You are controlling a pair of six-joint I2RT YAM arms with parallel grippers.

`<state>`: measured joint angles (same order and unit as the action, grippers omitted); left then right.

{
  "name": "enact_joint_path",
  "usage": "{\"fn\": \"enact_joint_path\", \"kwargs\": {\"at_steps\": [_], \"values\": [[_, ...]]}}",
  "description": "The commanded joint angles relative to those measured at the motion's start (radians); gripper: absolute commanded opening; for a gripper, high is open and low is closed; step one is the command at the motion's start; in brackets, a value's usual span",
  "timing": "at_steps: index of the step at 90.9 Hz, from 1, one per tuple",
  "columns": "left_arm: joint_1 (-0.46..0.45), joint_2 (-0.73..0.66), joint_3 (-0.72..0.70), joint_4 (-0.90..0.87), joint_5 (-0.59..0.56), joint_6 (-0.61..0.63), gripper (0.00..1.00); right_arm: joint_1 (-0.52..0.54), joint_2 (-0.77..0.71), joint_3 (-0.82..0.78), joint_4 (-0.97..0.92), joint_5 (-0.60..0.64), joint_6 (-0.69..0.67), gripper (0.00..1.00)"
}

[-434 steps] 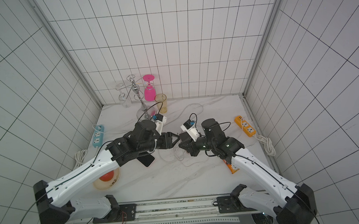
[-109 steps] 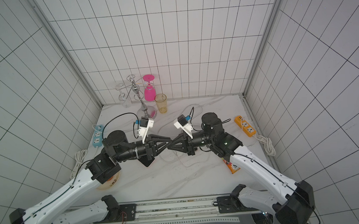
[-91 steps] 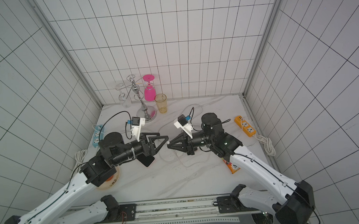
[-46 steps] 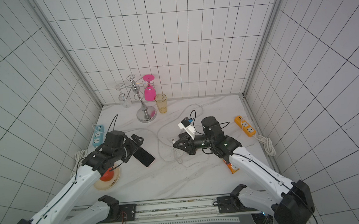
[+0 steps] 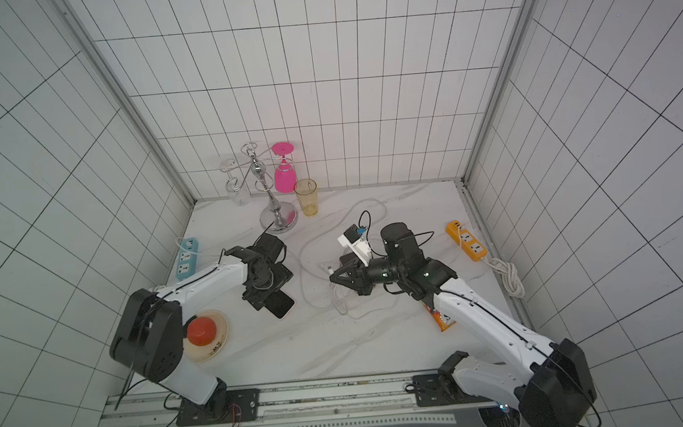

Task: Plug the charging cable into the phone
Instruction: Pick up the phone at the center of the board.

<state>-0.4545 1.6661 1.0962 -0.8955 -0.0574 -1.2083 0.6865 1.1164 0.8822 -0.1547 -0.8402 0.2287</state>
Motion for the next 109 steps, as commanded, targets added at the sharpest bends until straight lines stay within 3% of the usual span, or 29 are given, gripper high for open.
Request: {"fn": "enact_joint_path", "kwargs": {"at_steps": [1,35,109], "values": [[-0.010,0.027,0.032,-0.041,-0.042,-0.024,0.97,-0.008,-0.002,0.003,-0.016,0.004,-0.009,0.00],[0.029,-0.018,-0.109,0.081,-0.010,-0.030,0.97,-0.008,-0.010,0.004,-0.019,0.007,-0.015,0.00],[0.056,0.039,-0.171,0.173,-0.020,-0.069,0.97,-0.007,-0.025,-0.017,-0.024,0.016,-0.019,0.00]]}}
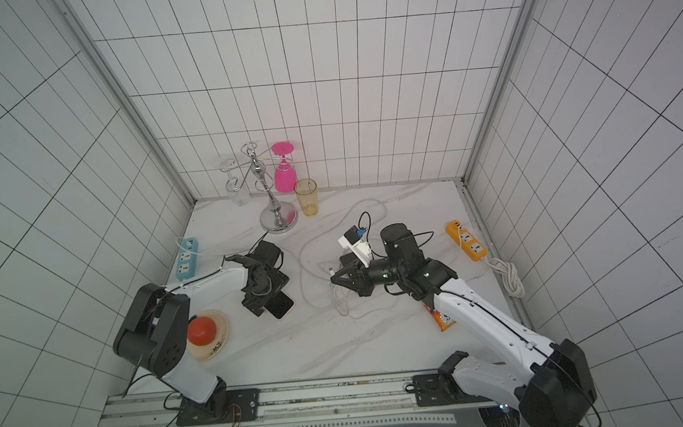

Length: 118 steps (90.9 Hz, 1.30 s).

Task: Plug the charging cable into the phone
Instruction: Pick up the phone at the center of the board.

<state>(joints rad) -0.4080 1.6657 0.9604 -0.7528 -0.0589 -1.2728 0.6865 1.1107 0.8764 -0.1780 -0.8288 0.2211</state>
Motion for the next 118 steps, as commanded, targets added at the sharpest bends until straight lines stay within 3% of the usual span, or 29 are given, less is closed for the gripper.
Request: {"fn": "enact_joint_path", "kwargs": {"at_steps": [1,22,44,69,86,105,118], "values": [[0.009,0.044,-0.033,0.026,-0.020,-0.004,0.97,-0.006,-0.019,-0.011,-0.001,0.005,-0.011,0.00],[-0.012,0.153,0.056,-0.095,-0.077,0.039,0.97,-0.007,-0.022,-0.009,-0.006,0.008,-0.012,0.00],[-0.031,0.197,0.057,-0.091,-0.074,0.032,0.94,-0.006,-0.021,-0.008,-0.007,0.008,-0.009,0.00],[-0.043,0.203,0.050,-0.082,-0.087,0.026,0.79,-0.007,-0.027,-0.011,-0.013,0.012,-0.014,0.00],[-0.041,0.149,0.053,-0.066,-0.088,0.082,0.41,-0.005,-0.023,-0.014,-0.015,0.013,-0.012,0.00],[-0.047,-0.001,0.103,-0.075,-0.076,0.167,0.00,-0.003,-0.024,-0.013,-0.016,0.017,-0.002,0.00],[-0.078,-0.151,0.186,-0.095,-0.072,0.210,0.00,0.010,-0.018,-0.001,-0.035,0.022,0.035,0.00]]}}
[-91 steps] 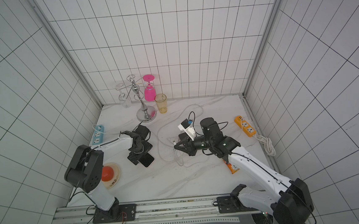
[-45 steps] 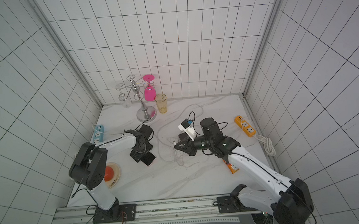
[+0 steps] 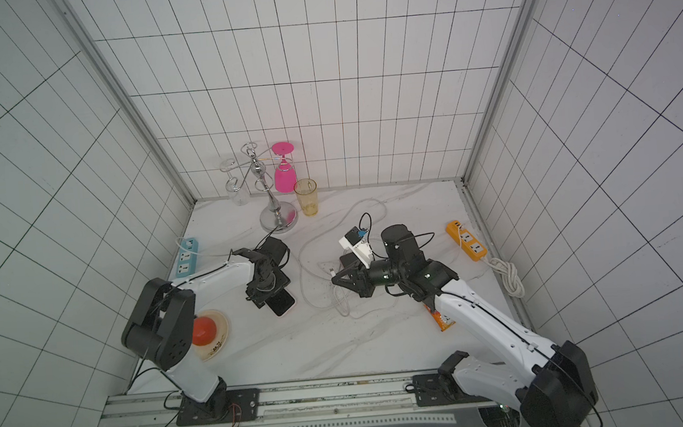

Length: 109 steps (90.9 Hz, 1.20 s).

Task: Plug the charging cable into the phone
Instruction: Pick up the phone at the center of the board, then insert the charging cable into the phone.

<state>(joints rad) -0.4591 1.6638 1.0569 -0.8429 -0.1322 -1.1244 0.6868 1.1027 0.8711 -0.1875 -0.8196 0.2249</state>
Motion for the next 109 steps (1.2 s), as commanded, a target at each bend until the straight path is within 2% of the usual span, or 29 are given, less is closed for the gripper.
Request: {"fn": "enact_joint_path", "kwargs": {"at_steps": [1,17,36,59,82,109], "values": [[-0.031,-0.160,0.098,-0.006,-0.001,0.064,0.00,0.011,-0.009,0.005,-0.027,0.012,0.034,0.00],[-0.086,-0.268,0.234,0.023,0.008,0.124,0.00,0.046,0.028,-0.005,-0.037,0.013,0.085,0.00],[-0.140,-0.263,0.326,0.034,0.023,0.147,0.00,0.130,0.114,0.030,-0.058,0.043,0.104,0.00],[-0.213,-0.260,0.333,0.050,0.004,0.163,0.00,0.175,0.213,0.075,-0.016,0.076,0.159,0.00],[-0.233,-0.267,0.323,0.050,-0.002,0.172,0.00,0.171,0.252,0.101,-0.010,0.113,0.172,0.00],[-0.244,-0.276,0.305,0.057,-0.005,0.167,0.00,0.160,0.273,0.129,-0.003,0.101,0.181,0.00]]}}
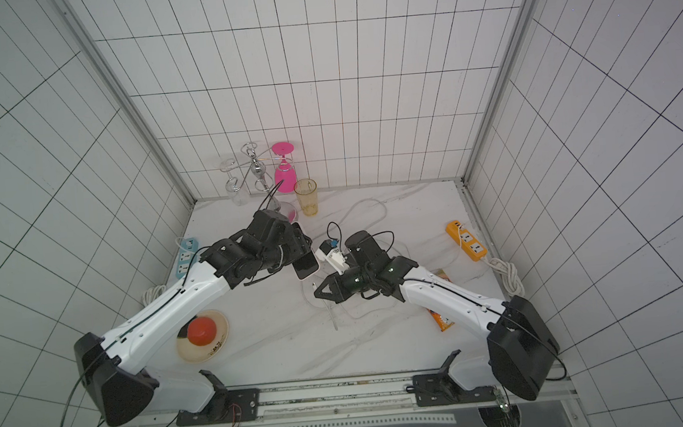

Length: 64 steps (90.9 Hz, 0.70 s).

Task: Plug the charging cable into the phone
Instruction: Insert the charging cable into the phone.

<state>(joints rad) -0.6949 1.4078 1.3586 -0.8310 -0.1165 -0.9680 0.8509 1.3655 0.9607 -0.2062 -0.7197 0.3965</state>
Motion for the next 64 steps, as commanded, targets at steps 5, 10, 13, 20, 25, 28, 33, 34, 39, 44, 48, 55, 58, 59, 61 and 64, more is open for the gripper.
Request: {"fn": "enact_joint_path", "kwargs": {"at_steps": [5,10,13,20,25,28,33,34,39,44,48,55,58,59,61,64], "values": [[-0.010,-0.019,0.002,0.044,-0.020,0.011,0.00,-0.007,0.013,0.044,0.016,-0.003,0.012,0.00],[-0.011,-0.020,0.002,0.044,-0.020,0.011,0.00,-0.011,0.015,0.047,0.017,-0.006,0.014,0.00],[-0.012,-0.021,0.000,0.045,-0.020,0.011,0.00,-0.013,0.016,0.047,0.019,-0.006,0.017,0.00],[-0.014,-0.023,-0.005,0.045,-0.022,0.011,0.00,-0.020,0.021,0.047,0.020,-0.006,0.021,0.00],[-0.014,-0.025,-0.012,0.050,-0.023,0.011,0.00,-0.025,0.025,0.045,0.020,-0.008,0.022,0.00],[-0.015,-0.026,-0.015,0.051,-0.021,0.011,0.00,-0.028,0.026,0.043,0.024,-0.013,0.024,0.00],[-0.015,-0.028,-0.021,0.056,-0.018,0.009,0.00,-0.035,0.027,0.040,0.031,-0.020,0.028,0.00],[-0.015,-0.029,-0.023,0.056,-0.018,0.009,0.00,-0.036,0.028,0.039,0.032,-0.021,0.029,0.00],[-0.015,-0.030,-0.028,0.060,-0.015,0.009,0.00,-0.041,0.029,0.035,0.035,-0.023,0.029,0.00],[-0.015,-0.032,-0.031,0.062,-0.014,0.011,0.00,-0.045,0.030,0.033,0.038,-0.026,0.030,0.00],[-0.017,-0.033,-0.032,0.065,-0.012,0.011,0.00,-0.048,0.030,0.033,0.041,-0.031,0.031,0.00],[-0.017,-0.034,-0.034,0.066,-0.011,0.011,0.00,-0.050,0.037,0.034,0.043,-0.038,0.035,0.00],[-0.019,-0.035,-0.036,0.068,-0.009,0.010,0.00,-0.051,0.040,0.035,0.045,-0.042,0.038,0.00],[-0.019,-0.034,-0.037,0.069,-0.009,0.010,0.00,-0.051,0.041,0.034,0.046,-0.043,0.039,0.00],[-0.019,-0.035,-0.038,0.070,-0.008,0.009,0.00,-0.052,0.043,0.033,0.048,-0.045,0.040,0.00],[-0.019,-0.035,-0.038,0.070,-0.009,0.008,0.00,-0.052,0.045,0.031,0.053,-0.046,0.043,0.00]]}}
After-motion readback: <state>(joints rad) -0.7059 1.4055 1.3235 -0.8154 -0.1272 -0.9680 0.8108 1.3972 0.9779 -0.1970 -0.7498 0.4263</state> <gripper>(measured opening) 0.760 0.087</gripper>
